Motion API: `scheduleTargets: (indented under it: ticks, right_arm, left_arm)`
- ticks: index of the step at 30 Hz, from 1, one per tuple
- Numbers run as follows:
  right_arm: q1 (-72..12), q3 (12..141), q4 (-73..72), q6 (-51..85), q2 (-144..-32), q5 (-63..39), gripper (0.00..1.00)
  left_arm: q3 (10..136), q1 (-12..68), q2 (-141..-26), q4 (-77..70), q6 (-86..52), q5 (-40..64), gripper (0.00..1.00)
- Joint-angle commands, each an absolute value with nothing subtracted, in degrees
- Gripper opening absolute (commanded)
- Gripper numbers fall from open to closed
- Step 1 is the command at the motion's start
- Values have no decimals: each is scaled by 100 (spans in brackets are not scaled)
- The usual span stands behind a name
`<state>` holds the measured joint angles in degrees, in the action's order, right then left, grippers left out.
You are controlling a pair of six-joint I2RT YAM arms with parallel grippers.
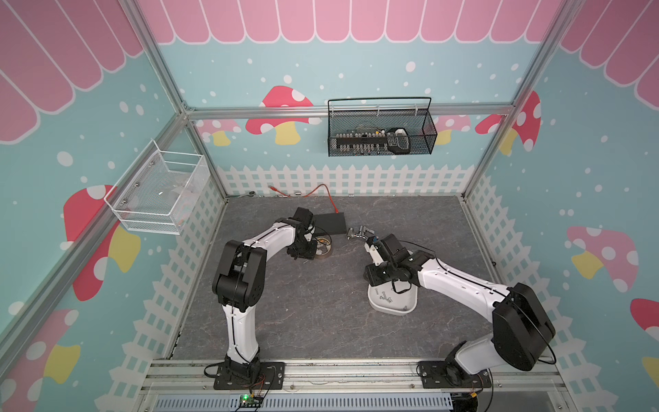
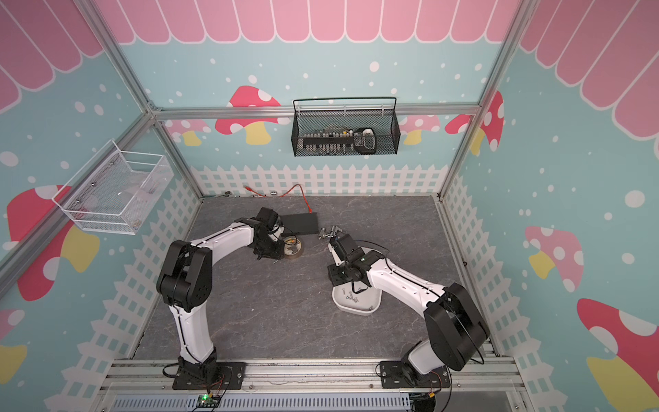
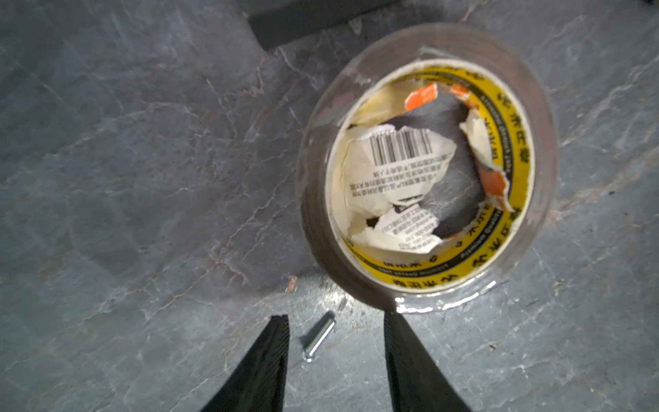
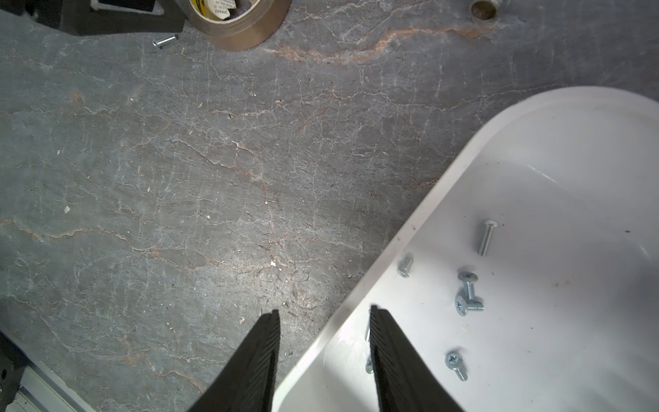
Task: Put the screws on the desktop into the storage box
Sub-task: Pick up the screw from the center of the board.
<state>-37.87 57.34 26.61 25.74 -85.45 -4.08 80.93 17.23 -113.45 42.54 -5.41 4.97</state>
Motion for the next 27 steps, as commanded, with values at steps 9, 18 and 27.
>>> scheduleTargets:
  ticks: [9, 18, 27]
  right_arm:
    - [-3787, 5651, 2691, 2575, -8473, -415, 47]
    - [-3776, 5625, 2690, 2575, -8472, -436, 47]
    - [-3780, 5590, 2695, 2558, -8436, -406, 47]
  left_arm:
    - [7750, 1578, -11061, 4140, -580, 803, 47]
    - [7676, 1667, -11344, 4150, -623, 506, 45]
    - [7657, 1755, -11575, 4173, -685, 224, 34]
